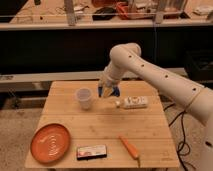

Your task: Place the white sponge in the ceramic cup

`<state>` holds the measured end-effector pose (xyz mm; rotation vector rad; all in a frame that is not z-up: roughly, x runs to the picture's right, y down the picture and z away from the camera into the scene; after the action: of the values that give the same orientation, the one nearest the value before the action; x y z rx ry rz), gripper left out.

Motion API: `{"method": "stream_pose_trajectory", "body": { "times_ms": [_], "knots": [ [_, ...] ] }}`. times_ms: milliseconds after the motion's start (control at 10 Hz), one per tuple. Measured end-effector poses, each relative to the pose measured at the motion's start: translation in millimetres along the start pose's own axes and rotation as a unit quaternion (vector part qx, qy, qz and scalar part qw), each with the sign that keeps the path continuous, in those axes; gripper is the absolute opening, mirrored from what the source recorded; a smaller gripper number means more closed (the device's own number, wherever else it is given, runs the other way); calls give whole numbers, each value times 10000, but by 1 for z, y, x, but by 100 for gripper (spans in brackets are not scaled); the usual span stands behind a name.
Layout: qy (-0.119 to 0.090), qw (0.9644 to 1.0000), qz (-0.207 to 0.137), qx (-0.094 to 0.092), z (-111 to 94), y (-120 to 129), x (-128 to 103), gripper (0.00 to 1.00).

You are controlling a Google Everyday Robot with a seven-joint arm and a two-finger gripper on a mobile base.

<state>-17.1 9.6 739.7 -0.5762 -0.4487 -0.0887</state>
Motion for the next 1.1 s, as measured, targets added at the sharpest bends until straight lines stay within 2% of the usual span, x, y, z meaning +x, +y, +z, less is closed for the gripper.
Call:
{"method": "stream_pose_trajectory", "body": {
  "times_ms": [100,500,800,1100],
  "knots": [
    [-6,10000,-38,-11,0,-4,-1,5],
    [-20,9999,-164,-17,16,-28,-30,5],
    [-43,9997,-247,-60,27,-32,-35,5],
    [-80,9990,-412,-146,52,-36,-60,5]
  ]
}}
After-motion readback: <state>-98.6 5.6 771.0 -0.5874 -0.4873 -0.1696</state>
